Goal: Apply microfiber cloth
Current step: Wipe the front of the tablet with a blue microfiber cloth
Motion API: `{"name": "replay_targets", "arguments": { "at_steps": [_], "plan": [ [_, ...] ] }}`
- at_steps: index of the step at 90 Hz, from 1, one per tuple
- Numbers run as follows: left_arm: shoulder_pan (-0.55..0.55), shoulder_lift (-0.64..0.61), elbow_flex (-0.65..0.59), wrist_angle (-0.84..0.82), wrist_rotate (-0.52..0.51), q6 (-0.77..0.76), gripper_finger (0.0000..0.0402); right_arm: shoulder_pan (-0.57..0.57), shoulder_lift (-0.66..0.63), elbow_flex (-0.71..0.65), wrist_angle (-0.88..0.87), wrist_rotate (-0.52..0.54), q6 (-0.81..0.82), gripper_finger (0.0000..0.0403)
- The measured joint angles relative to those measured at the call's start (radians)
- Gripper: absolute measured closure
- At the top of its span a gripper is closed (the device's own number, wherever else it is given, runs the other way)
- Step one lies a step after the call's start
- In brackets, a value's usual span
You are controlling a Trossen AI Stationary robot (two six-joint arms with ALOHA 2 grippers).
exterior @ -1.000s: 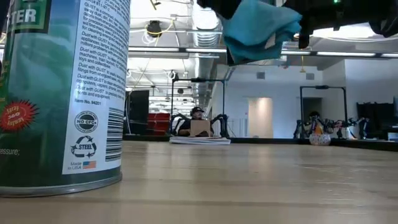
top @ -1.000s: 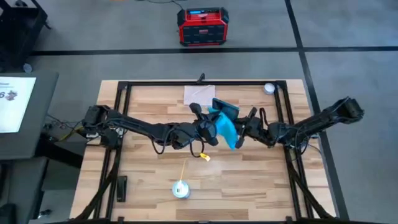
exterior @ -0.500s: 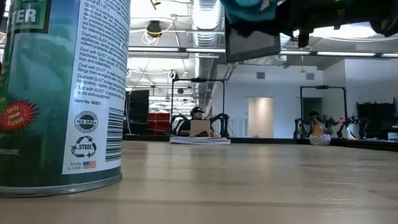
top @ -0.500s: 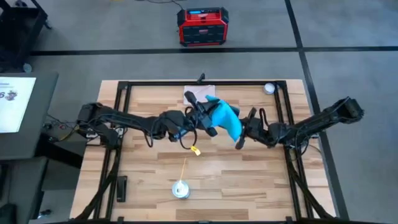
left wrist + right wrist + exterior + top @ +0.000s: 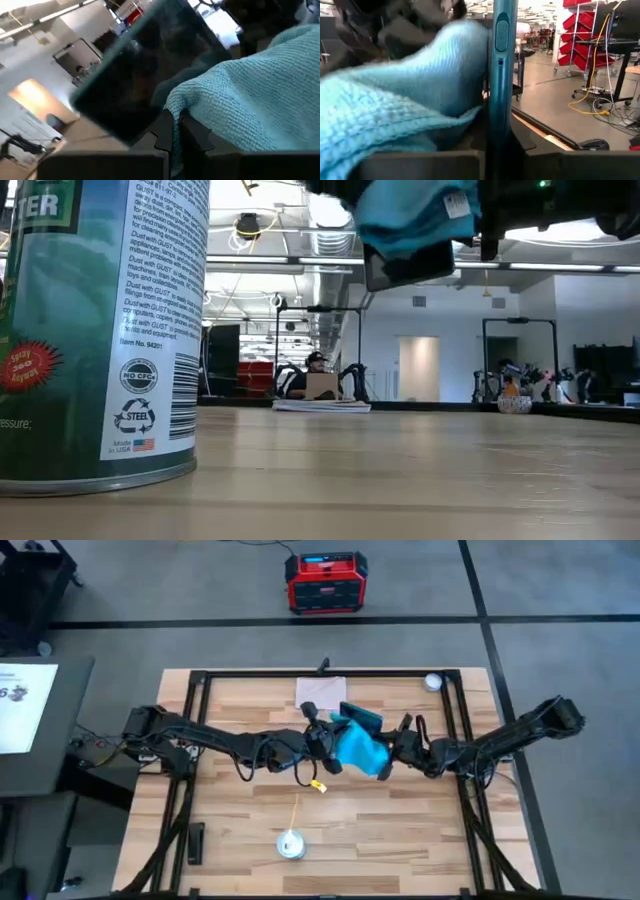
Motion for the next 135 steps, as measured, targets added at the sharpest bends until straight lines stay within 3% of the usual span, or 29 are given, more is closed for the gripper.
{"name": "replay_targets", "arguments": {
  "at_steps": [43,68,112,135],
  "plan": [
    [0.001,0.001,-0.141,0.037,0.031,-0.175,0.0402,0.000,0.000,0.000,-0.002,0.000,0.001,0.0393],
    [-0.110,0.001,-0.144,0.100,0.074,-0.226,0.0402,-0.012,0.000,0.001,-0.001,-0.001,0.001,0.0393],
    [-0.229,0.001,-0.143,-0.110,0.053,-0.483,0.0402,-0.016,0.000,0.001,-0.001,0.003,-0.011,0.0393],
    [-0.228,0.001,-0.170,-0.175,0.053,-0.538,0.0402,-0.016,0.000,0.001,-0.002,0.004,-0.012,0.0393]
  ]
}}
